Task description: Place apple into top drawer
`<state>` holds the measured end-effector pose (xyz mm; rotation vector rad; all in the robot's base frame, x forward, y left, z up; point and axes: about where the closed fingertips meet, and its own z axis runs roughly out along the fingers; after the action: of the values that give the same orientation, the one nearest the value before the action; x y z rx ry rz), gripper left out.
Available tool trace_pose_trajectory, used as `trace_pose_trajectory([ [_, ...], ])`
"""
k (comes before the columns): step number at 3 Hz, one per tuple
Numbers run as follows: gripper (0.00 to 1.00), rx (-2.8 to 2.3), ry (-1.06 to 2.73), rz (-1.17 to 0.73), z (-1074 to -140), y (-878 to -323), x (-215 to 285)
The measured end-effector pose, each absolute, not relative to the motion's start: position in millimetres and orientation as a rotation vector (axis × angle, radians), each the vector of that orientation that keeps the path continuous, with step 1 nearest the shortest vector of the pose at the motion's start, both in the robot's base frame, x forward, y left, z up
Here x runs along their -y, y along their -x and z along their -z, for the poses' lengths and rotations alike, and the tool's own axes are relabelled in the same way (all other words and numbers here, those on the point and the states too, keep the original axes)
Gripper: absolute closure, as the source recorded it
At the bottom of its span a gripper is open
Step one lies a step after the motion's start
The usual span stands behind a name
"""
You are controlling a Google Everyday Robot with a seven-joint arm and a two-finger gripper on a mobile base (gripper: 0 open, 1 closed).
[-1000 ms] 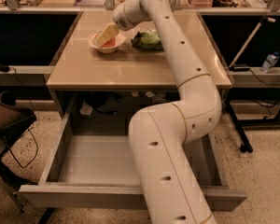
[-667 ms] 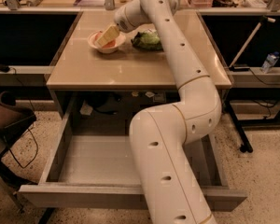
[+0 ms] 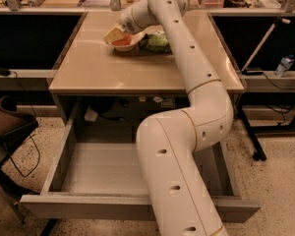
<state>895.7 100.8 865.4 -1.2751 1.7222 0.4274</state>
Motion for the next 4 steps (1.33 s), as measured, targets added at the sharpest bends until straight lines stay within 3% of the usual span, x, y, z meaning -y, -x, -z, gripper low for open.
trace_pose_trajectory([
  [2, 0.87, -1.710, 1.272, -0.450, -865.5, -894.3, -103.3],
  [3, 1.00, -1.685, 1.231, -0.458, -878.0, -897.6, -97.4],
  [4, 1.00, -1.647, 1.171, -0.407, -919.0, -898.7, -76.2],
])
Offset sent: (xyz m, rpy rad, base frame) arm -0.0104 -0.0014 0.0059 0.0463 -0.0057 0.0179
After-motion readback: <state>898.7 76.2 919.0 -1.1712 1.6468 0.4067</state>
